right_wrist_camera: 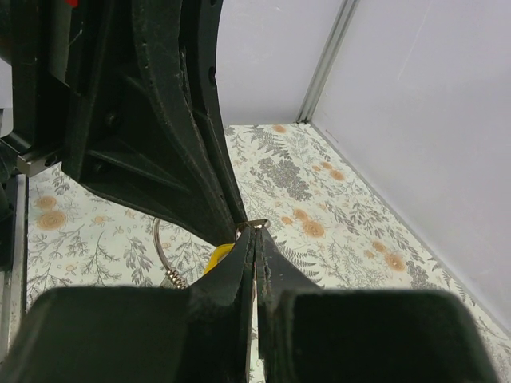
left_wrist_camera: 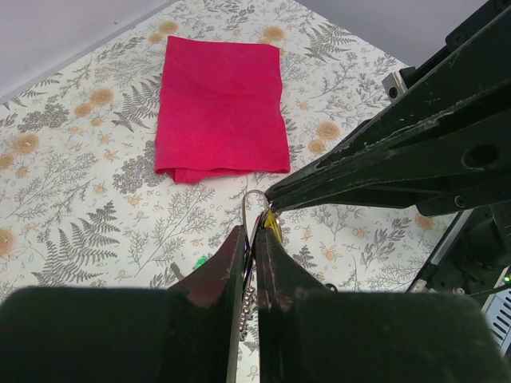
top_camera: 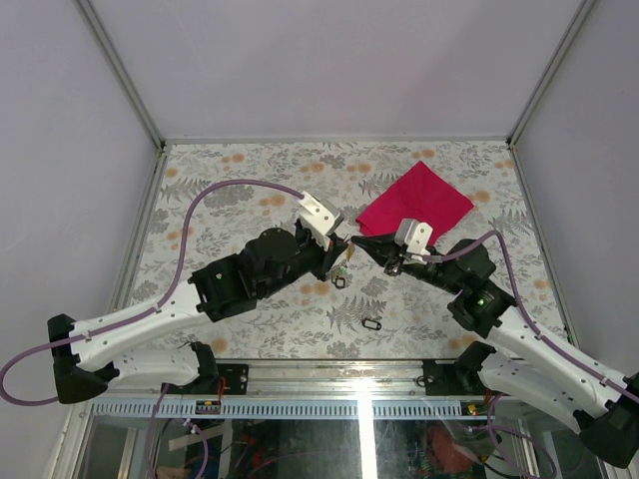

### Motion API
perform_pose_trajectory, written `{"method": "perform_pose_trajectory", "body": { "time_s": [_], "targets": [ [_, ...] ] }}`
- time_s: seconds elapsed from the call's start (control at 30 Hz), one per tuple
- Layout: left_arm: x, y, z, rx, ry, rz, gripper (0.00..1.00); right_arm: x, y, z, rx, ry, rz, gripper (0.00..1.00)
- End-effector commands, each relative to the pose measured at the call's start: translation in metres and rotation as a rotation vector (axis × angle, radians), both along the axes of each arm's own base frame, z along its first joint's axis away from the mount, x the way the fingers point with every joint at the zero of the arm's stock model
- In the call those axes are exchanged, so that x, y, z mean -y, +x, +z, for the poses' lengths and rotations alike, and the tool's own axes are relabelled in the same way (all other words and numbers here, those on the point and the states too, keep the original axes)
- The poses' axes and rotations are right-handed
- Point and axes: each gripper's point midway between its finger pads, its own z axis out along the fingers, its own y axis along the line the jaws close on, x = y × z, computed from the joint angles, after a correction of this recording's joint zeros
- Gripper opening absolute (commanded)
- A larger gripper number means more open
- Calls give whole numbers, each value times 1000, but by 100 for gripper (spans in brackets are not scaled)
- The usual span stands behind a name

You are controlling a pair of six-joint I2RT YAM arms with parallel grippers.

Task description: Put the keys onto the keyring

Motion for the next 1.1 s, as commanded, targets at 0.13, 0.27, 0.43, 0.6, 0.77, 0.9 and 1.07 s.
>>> {"method": "perform_pose_trajectory", "body": {
  "time_s": [0.13,0.27,0.43,0.6,0.77,0.9,1.07],
  "targets": [
    [18,-14,29,23,-85,-100,0,16,11,36,59,115,-112,0],
    [19,-14,26,18,-73,-102,0,18,11,39,55,129,-121,0],
    [18,-14,20,12,-50,-103,0,21,12,42,50,145,-138,0],
    [18,-15,16,12,-31,-108,0,25,14,43,47,150,-162,0],
    [18,-15,17,17,-28,-108,0,24,15,39,40,139,-163,0],
    [16,-17,17,23,-25,-114,0,25,16,33,34,120,-170,0],
    [12,-18,18,42,-16,-114,0,24,9,26,32,82,-141,0]
  ]
}}
